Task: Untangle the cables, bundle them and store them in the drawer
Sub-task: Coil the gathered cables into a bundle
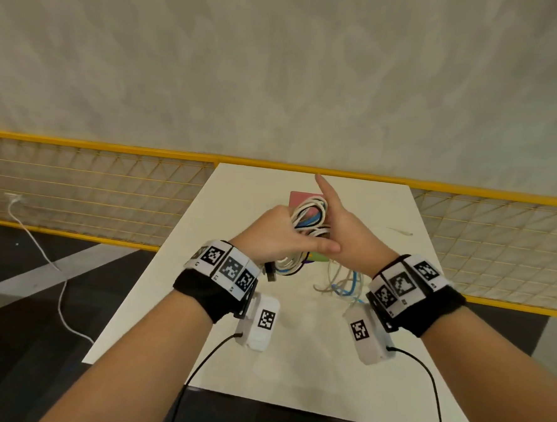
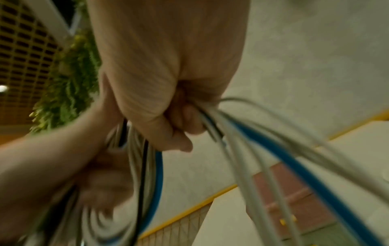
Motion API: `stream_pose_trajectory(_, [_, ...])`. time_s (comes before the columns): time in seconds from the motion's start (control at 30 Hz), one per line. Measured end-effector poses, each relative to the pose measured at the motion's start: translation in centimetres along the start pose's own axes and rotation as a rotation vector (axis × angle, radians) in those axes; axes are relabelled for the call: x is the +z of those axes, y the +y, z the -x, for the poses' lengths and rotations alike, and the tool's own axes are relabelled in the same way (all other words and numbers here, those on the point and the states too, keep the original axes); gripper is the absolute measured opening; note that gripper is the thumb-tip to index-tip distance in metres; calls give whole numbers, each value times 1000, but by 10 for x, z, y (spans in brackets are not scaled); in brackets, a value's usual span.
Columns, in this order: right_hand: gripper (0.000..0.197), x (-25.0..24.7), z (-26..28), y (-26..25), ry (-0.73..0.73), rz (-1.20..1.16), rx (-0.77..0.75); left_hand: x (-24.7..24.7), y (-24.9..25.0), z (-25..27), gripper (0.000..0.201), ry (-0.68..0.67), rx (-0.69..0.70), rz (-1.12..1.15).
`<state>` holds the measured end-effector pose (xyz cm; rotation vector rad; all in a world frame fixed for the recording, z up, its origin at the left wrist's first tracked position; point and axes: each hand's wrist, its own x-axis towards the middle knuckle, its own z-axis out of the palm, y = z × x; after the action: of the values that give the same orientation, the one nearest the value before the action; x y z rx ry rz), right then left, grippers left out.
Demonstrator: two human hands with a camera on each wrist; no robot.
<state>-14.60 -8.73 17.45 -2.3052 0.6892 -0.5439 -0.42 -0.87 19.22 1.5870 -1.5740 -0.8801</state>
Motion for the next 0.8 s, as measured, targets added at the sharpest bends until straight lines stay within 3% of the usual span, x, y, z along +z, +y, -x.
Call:
stream_pose_trajectory(0.1, [115,-13,6,1,-166,-290,5,-1,-10,-1,31,-43,-26,27])
stream_pose_trajectory(0.17, [108,-14,10,4,-189,-392,-9,1,-11,-2,32,-45,-27,3])
stream_pose_trajectory(0.27, [71,-15,13,12,-61,-322,-22,3,-4,1,12,-36,5,-18])
stream_pose_trajectory(0.37, [19,-16,22,25,18,-105,3,5,-4,2,25,89,-14,172])
stream_pose_trajectory(0.43, [4,-12,28,28,13,-91,26,6,-8,-1,36,162,-9,267])
stream_pose_trajectory(0.6, [21,-1,32,24,49,-266,89,7,-12,-9,51,277,-67,398])
stream_pose_trajectory(0.67, [24,3,29,17,109,-314,113,13,-11,-12,53,301,-113,295])
stream_pose_trajectory(0.8, [28,11,18,0,190,-150,70,28,0,-13,41,263,-154,232])
